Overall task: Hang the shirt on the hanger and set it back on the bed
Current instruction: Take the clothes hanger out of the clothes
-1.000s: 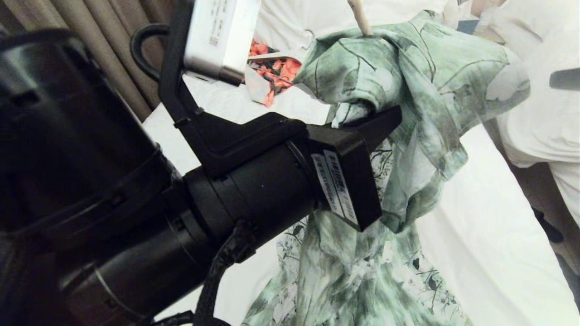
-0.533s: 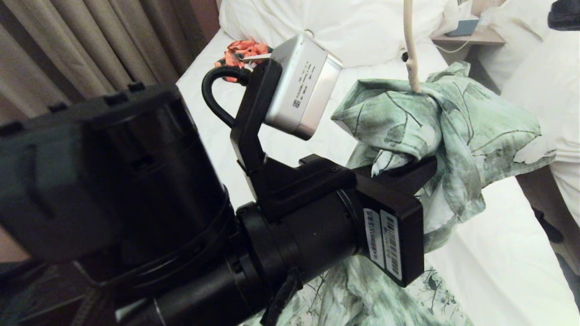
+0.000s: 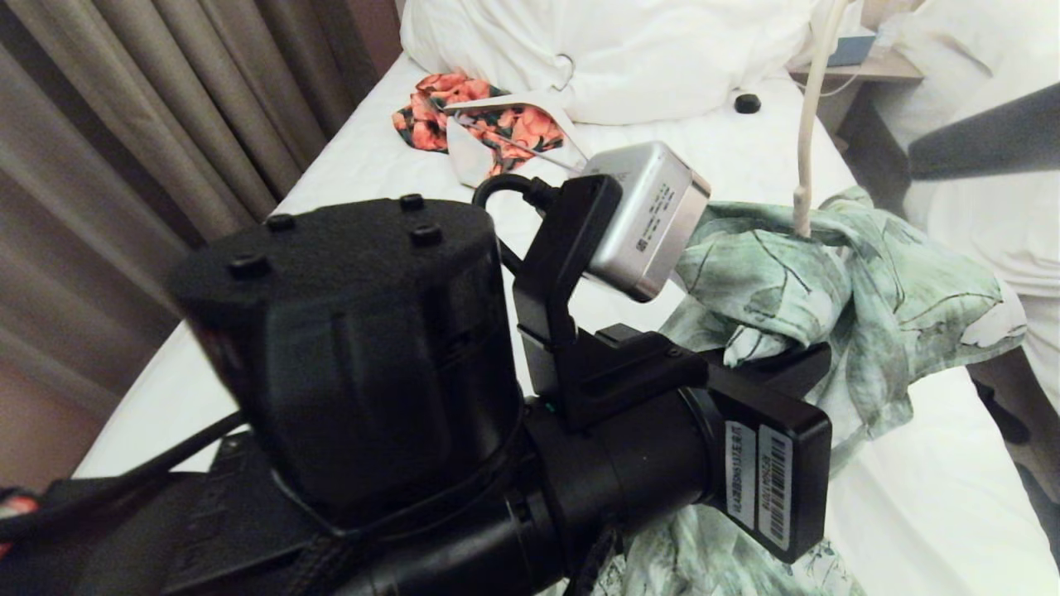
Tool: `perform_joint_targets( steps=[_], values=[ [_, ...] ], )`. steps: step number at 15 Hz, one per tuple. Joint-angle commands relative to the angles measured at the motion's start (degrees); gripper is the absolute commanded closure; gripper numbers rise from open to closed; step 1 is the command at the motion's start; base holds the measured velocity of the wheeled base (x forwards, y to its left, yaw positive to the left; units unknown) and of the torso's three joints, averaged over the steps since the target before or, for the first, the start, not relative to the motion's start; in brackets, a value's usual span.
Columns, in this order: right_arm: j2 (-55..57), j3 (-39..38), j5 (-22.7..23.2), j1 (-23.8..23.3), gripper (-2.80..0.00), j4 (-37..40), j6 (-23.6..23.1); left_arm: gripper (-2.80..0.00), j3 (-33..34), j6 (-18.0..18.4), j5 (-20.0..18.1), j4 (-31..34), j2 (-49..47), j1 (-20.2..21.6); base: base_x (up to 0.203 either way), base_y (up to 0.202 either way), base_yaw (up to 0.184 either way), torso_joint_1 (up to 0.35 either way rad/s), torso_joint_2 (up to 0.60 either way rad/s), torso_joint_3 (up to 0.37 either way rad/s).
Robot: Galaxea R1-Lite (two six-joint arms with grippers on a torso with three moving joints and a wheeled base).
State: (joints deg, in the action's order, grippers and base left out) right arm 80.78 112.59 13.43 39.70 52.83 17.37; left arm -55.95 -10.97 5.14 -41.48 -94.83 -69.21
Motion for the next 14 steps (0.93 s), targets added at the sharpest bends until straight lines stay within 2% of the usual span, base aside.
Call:
perform_joint_targets(
  steps=[1,9,14],
  values=[
    [-1.3,-0.9,0.1,0.1,-2.8,0.5,0.0,0.0,-0.6,-0.1,0.1,-0.3,-2.6,0.0,0.0,0.0,0.0,0.0,0.0,0.0],
    [-3.3,-6.4,0.3,0.8,-2.8,-0.3,-6.5,0.0,-1.4,-0.2,0.1,-0.5,-4.5,0.7,0.0,0.0,0.0,0.0,0.0,0.0],
    [-3.8,-11.6,0.1,2.5,-2.8,-11.7,-6.8,0.0,-1.3,-0.1,0.1,-0.6,-3.7,0.6,0.0,0.0,0.0,0.0,0.0,0.0]
  ],
)
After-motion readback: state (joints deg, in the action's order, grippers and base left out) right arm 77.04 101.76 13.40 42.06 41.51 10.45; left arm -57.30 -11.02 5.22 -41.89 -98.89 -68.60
